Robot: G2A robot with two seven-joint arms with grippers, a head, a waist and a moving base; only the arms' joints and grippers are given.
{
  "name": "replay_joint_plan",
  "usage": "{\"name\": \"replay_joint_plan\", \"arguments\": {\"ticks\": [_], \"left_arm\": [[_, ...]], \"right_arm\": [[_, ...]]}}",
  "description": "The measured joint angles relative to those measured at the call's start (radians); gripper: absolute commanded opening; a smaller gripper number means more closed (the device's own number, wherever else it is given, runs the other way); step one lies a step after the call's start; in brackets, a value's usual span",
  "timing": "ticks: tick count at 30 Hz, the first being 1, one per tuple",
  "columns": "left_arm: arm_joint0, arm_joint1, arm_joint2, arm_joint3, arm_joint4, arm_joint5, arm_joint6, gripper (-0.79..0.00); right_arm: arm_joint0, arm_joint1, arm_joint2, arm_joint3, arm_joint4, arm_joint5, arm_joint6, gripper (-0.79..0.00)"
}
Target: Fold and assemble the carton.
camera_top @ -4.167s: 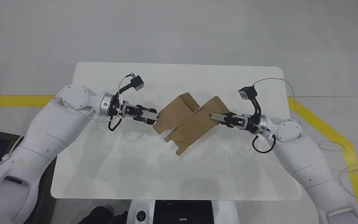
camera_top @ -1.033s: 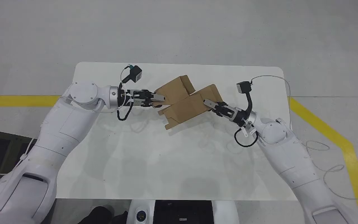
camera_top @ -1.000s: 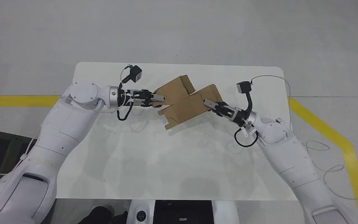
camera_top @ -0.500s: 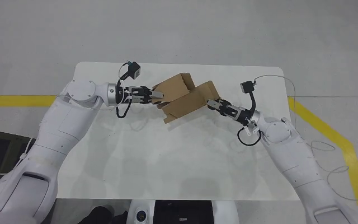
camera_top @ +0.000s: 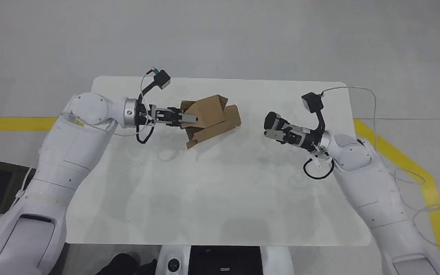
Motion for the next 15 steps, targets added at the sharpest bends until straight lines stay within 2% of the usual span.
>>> {"name": "replay_joint_plan", "arguments": {"ticks": [2, 3, 4, 7, 10, 12, 15], "left_arm": [[0.009, 0.004, -0.008, -0.017, 0.008, -0.019, -0.017, -0.785], [0.014, 0.005, -0.011, -0.025, 0.012, -0.025, -0.023, -0.785], [0.019, 0.007, -0.013, -0.034, 0.016, -0.032, -0.029, -0.785], [0.036, 0.011, -0.02, -0.065, 0.026, -0.049, -0.049, -0.785], [0.053, 0.018, -0.025, -0.105, 0.037, -0.046, -0.055, -0.785], [0.063, 0.023, -0.03, -0.129, 0.043, -0.044, -0.056, -0.785], [0.073, 0.029, -0.037, -0.149, 0.048, -0.043, -0.057, -0.785]], "right_arm": [[0.022, -0.009, -0.039, -0.004, 0.076, -0.02, 0.049, 0.0], [0.033, -0.013, -0.055, -0.003, 0.104, -0.026, 0.064, -0.046], [0.044, -0.017, -0.072, -0.003, 0.127, -0.028, 0.071, -0.126], [0.08, -0.029, -0.129, -0.004, 0.164, -0.037, 0.063, -0.256], [0.117, -0.035, -0.182, 0.022, 0.143, -0.04, 0.059, -0.311], [0.143, -0.036, -0.211, 0.051, 0.114, -0.041, 0.058, -0.394], [0.174, -0.037, -0.248, 0.08, 0.097, -0.046, 0.053, -0.403]]}}
